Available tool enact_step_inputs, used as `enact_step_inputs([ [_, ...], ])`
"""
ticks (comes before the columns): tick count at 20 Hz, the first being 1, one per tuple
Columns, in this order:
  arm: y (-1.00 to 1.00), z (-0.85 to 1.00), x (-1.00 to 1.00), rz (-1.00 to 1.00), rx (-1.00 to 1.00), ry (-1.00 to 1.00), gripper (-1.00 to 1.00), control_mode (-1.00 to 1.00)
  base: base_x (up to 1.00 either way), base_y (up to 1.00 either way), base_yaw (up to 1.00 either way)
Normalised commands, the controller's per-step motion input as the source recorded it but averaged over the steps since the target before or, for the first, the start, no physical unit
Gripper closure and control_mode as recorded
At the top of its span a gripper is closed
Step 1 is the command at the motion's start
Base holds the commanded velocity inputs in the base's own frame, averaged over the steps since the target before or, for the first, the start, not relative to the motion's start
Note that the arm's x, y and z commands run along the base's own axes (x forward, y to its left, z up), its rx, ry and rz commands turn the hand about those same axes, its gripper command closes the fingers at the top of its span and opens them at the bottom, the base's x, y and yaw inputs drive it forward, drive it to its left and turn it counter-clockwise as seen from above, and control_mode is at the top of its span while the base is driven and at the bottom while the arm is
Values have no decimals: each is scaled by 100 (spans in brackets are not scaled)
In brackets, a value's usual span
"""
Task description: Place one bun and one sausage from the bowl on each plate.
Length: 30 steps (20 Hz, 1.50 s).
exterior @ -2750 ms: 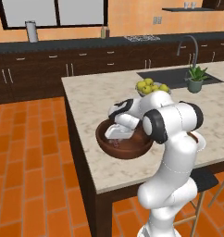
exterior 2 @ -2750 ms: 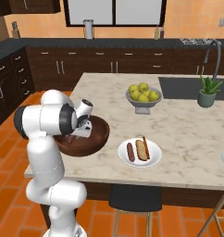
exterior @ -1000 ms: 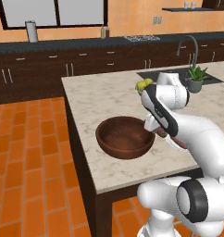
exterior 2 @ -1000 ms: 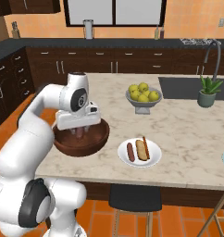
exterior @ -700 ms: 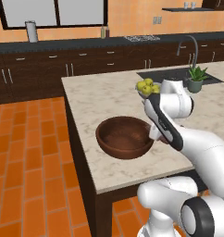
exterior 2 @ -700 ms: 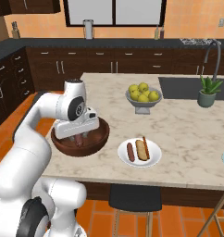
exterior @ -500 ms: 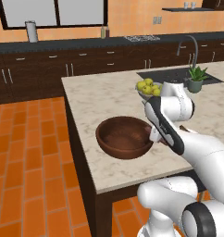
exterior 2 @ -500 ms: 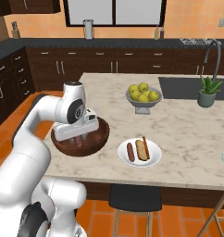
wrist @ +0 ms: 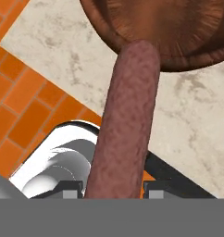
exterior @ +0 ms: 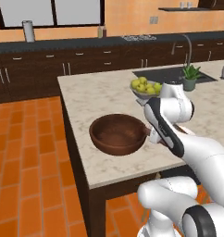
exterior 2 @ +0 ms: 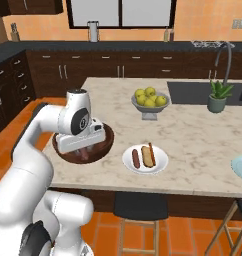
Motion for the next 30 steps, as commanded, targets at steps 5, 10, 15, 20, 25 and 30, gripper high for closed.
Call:
enact_step_inputs([
  [5, 0, 0, 0, 0, 0, 0, 100, 100, -26, -98, -5],
  [10, 0, 0, 0, 0, 0, 0, 100, 100, 33, -100, 0],
  [15, 0, 0, 0, 0, 0, 0, 100, 100, 70, -100, -1],
  [20, 0, 0, 0, 0, 0, 0, 100, 100, 63, -100, -3],
  [25, 0, 0, 0, 0, 0, 0, 100, 100, 2, -86, -6],
  [30, 0, 0, 0, 0, 0, 0, 100, 100, 23, -48, -1],
])
